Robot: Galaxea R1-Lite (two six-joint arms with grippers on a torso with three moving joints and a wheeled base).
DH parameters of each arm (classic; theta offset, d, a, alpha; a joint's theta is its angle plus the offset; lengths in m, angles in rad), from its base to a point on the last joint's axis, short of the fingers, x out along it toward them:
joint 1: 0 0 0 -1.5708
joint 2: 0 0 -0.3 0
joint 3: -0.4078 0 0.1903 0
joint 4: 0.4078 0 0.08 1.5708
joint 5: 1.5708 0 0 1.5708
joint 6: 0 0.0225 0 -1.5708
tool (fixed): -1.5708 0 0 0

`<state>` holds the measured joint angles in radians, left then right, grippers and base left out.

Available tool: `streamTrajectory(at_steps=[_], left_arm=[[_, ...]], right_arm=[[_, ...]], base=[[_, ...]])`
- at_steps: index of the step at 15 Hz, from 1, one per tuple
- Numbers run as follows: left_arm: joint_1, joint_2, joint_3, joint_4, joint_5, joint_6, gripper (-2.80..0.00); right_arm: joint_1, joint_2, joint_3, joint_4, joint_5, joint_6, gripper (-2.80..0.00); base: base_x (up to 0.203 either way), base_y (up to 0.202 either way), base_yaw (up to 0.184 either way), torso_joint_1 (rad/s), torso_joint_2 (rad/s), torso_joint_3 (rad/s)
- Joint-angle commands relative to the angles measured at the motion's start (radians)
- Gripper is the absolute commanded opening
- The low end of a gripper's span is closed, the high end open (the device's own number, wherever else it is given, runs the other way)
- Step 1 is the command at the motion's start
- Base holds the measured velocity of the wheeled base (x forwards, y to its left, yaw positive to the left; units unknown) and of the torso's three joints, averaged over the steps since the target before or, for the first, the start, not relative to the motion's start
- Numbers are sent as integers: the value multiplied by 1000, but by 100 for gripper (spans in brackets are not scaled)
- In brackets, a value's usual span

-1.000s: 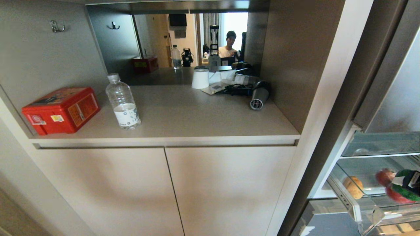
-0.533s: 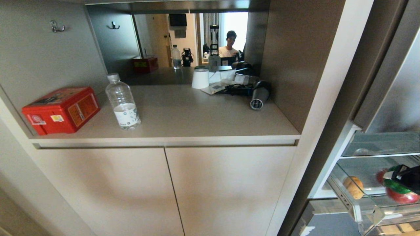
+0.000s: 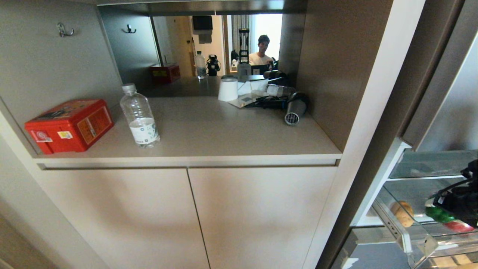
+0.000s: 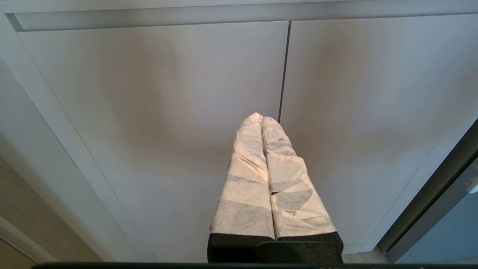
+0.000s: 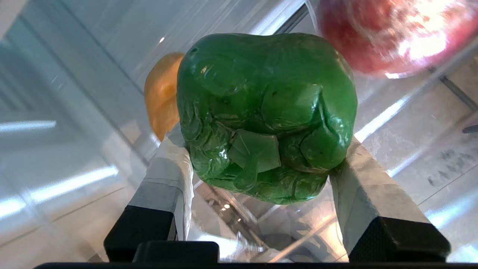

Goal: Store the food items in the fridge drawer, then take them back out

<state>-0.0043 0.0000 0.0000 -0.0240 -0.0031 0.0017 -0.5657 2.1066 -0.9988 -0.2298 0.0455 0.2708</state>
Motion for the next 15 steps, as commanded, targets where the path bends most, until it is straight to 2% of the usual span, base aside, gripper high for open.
streamTrajectory(at_steps=[1, 7, 15], left_arm=[[0, 0, 11, -1, 0, 0, -280], [0, 0, 11, -1, 0, 0, -280], [0, 0, 11, -1, 0, 0, -280]], right_arm=[[0, 56, -54, 21, 0, 3, -280], [0, 94, -171, 229, -1, -3, -280], [-2, 143, -311, 412, -10, -10, -280]], base=[[0, 0, 0, 0, 0, 0], [0, 0, 0, 0, 0, 0], [0, 0, 0, 0, 0, 0]])
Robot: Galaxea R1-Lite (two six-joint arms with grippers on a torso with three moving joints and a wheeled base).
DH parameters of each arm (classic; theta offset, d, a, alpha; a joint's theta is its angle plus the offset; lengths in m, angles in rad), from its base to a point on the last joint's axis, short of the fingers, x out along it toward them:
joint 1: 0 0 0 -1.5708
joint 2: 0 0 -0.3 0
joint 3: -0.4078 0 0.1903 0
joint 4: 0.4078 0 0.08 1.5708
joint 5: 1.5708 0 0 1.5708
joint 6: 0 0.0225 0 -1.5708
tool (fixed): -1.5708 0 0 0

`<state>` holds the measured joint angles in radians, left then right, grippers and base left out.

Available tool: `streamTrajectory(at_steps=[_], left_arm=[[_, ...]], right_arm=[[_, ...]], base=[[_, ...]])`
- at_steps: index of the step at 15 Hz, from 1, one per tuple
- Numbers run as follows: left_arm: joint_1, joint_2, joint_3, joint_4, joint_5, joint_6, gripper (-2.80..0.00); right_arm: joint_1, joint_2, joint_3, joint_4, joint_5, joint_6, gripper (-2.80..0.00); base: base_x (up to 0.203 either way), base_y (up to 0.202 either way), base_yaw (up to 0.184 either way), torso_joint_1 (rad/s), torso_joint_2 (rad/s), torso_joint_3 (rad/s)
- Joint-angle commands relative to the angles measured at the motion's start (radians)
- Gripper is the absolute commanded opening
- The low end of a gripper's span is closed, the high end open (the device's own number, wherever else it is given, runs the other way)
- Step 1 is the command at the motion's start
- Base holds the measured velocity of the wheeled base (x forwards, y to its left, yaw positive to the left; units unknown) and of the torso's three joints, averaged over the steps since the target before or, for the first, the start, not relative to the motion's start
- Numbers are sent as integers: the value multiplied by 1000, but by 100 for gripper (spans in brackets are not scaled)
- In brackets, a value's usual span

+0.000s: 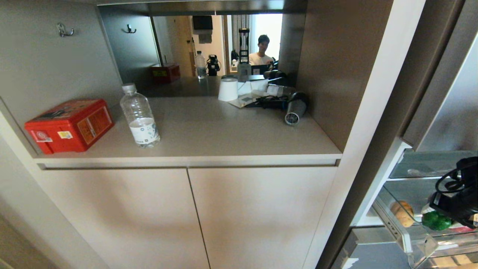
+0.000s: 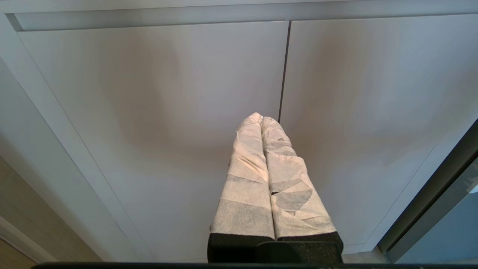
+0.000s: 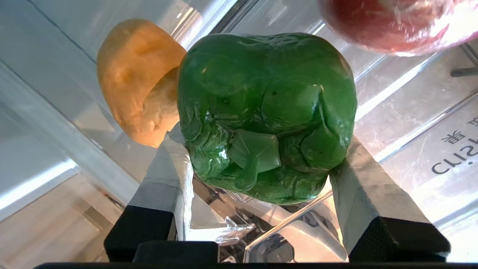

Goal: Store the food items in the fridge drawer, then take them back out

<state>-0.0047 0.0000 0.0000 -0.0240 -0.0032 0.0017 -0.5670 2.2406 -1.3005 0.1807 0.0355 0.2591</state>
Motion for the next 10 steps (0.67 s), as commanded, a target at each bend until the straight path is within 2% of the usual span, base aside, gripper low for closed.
streamTrajectory(at_steps=[1, 10], left_arm=[[0, 0, 11, -1, 0, 0, -280], [0, 0, 11, -1, 0, 0, -280]], right_arm=[[-1, 18, -23, 11, -1, 2, -280], [-16, 74, -98, 48, -9, -1, -280]], base=[[0, 0, 0, 0, 0, 0], [0, 0, 0, 0, 0, 0]])
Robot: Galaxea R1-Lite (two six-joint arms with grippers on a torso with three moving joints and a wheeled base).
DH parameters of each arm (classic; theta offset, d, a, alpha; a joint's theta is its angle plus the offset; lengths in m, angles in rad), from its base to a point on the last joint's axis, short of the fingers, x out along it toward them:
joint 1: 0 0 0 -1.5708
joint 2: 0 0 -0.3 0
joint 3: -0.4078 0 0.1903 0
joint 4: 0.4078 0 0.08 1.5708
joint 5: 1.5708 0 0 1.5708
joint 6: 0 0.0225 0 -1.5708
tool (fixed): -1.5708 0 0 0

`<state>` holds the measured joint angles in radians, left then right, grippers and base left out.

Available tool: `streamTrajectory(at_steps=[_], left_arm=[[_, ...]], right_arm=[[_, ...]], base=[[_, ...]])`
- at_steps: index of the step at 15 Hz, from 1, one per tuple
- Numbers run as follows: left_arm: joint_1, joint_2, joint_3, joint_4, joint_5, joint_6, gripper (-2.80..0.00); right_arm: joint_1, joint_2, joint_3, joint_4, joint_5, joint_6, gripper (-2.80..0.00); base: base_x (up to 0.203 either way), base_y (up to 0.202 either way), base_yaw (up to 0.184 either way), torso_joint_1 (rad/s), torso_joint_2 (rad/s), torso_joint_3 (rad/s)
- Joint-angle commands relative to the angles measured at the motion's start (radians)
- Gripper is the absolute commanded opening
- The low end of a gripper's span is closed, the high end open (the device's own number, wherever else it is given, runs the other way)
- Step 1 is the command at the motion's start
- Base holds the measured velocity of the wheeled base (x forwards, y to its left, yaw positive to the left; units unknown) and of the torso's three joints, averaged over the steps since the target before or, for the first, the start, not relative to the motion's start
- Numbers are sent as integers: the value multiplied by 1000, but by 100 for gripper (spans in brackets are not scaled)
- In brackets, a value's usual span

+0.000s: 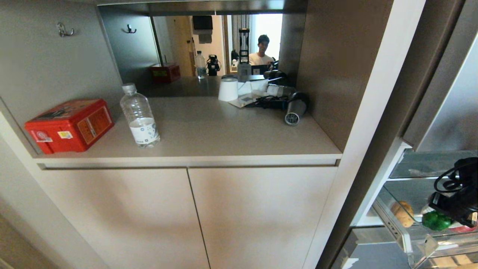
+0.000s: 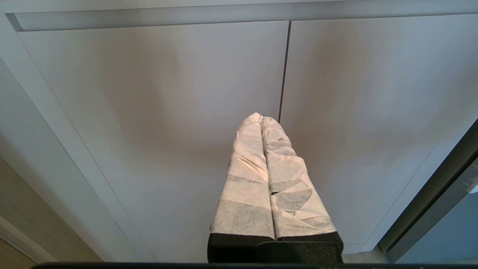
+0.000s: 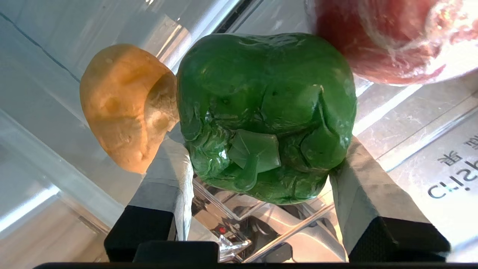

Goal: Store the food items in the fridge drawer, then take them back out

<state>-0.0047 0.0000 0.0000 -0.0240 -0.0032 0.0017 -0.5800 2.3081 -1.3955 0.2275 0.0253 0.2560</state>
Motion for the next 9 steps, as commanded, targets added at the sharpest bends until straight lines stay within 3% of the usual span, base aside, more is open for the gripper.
streamTrajectory(at_steps=[1, 9], left_arm=[[0, 0, 11, -1, 0, 0, -280], [0, 0, 11, -1, 0, 0, -280]], right_arm=[[-4, 6, -1, 1, 1, 1, -280], [-4, 4, 12, 3, 10, 5, -280]], base=[[0, 0, 0, 0, 0, 0], [0, 0, 0, 0, 0, 0]])
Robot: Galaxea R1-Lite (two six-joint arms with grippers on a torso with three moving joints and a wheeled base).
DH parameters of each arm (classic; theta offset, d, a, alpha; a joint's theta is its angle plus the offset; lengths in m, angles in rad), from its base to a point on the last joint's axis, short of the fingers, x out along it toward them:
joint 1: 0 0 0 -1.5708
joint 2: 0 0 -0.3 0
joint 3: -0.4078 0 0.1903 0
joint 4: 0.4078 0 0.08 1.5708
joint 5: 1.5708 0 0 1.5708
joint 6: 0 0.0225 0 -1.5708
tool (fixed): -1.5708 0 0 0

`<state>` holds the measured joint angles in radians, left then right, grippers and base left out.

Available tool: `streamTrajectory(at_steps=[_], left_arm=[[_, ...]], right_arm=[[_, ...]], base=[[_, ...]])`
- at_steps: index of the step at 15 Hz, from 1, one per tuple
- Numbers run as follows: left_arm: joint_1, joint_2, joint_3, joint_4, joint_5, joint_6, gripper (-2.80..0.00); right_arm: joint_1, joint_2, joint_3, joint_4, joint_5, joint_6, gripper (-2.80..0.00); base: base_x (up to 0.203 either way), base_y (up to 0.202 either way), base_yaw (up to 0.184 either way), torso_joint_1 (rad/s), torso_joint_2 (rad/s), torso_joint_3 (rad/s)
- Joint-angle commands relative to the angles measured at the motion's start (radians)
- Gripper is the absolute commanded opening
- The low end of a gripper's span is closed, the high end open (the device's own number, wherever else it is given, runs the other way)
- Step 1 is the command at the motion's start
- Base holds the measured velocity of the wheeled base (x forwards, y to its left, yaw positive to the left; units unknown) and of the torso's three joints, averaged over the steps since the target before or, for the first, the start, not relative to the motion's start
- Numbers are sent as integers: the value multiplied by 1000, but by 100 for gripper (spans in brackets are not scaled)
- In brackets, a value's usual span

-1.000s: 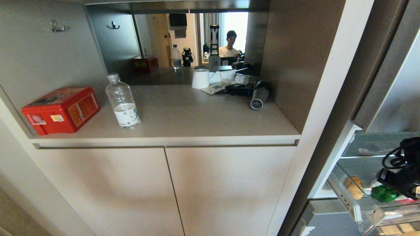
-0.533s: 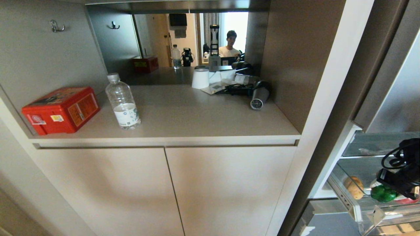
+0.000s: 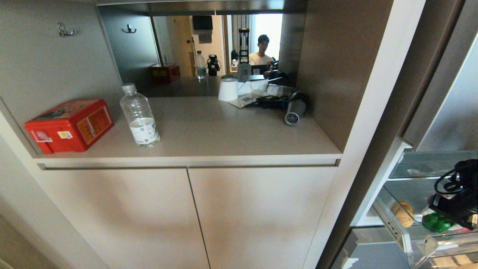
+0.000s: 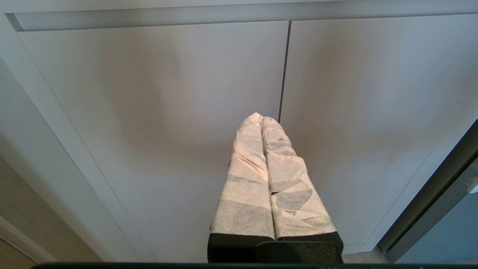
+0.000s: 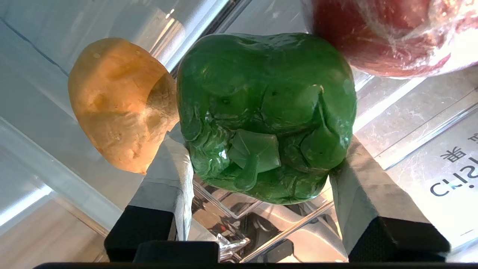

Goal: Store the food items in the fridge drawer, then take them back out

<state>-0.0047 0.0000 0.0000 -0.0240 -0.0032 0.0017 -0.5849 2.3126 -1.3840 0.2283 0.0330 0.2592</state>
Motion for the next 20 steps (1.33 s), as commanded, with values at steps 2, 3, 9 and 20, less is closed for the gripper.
streamTrajectory(at_steps=[2, 3, 9, 20], left_arm=[[0, 0, 11, -1, 0, 0, -280], [0, 0, 11, -1, 0, 0, -280], [0, 0, 11, -1, 0, 0, -280], [0, 0, 11, -1, 0, 0, -280]], right_arm=[[0, -1, 4, 2, 4, 3, -280], [0, -1, 5, 2, 5, 3, -280], [2, 1, 12, 2, 29, 9, -280], [5, 1, 22, 2, 44, 10, -280]], base=[[0, 0, 0, 0, 0, 0], [0, 0, 0, 0, 0, 0], [0, 0, 0, 0, 0, 0], [0, 0, 0, 0, 0, 0]])
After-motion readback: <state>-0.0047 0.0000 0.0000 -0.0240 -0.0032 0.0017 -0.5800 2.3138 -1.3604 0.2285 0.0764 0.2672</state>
